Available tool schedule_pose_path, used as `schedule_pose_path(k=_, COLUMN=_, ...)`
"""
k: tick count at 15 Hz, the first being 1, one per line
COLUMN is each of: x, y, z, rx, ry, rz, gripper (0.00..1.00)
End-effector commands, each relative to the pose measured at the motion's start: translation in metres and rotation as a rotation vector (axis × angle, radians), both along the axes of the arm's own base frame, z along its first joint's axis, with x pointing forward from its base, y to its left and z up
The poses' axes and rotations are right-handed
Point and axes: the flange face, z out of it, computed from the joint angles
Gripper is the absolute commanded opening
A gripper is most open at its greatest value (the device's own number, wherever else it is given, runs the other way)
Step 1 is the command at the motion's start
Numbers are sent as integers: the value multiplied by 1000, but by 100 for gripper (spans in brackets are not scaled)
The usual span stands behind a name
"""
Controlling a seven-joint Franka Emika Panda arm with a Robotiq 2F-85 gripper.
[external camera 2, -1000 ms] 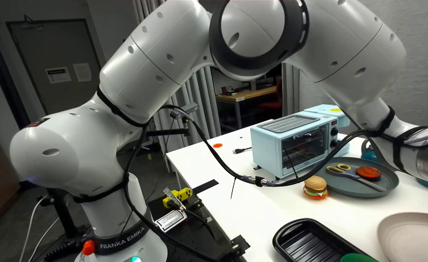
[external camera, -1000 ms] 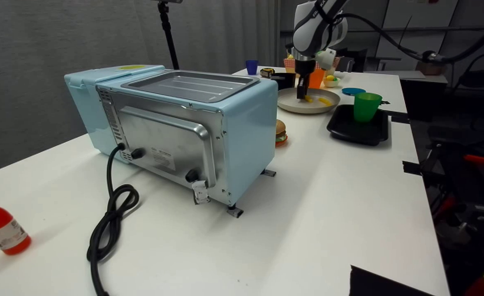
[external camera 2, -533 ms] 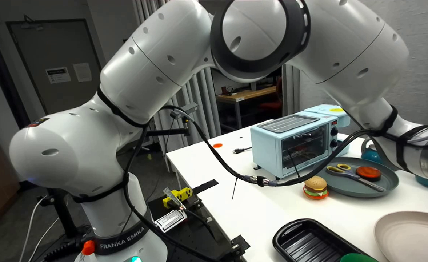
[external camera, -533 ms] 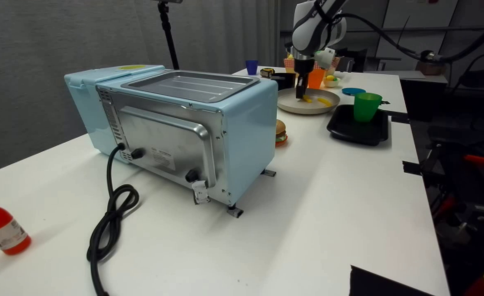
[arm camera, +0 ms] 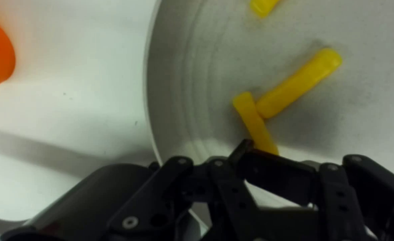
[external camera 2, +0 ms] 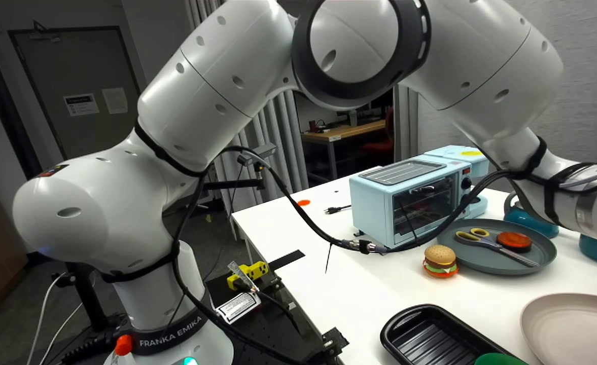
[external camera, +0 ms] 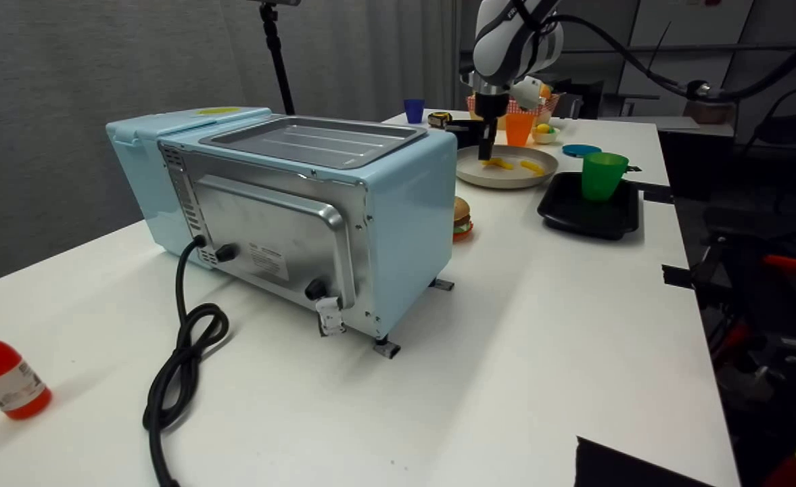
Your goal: Remove the potato chips from the grey plate and put them in the dark green cup
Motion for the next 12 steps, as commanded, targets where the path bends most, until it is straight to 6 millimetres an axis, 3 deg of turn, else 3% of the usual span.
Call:
schedule_pose_path(k=1, x=-1, y=1, z=17, rx=33, ry=5, rz=46, gripper=0)
schedule_pose_path(k=7, x=-3, y=4, z=25, rx=56, ry=28, rz=105, gripper=0)
schedule_pose_path(k=8, x=-6, y=3, z=25, rx=60, ry=48, rz=113, gripper=25)
schedule_pose_path(k=9, x=-8, y=3, z=25, rx=65, ry=62, rz=119, gripper=27)
schedule_pose_path(k=12, x=-12, y=1, z=24, rx=71, ry=93, rz=142, gripper=48)
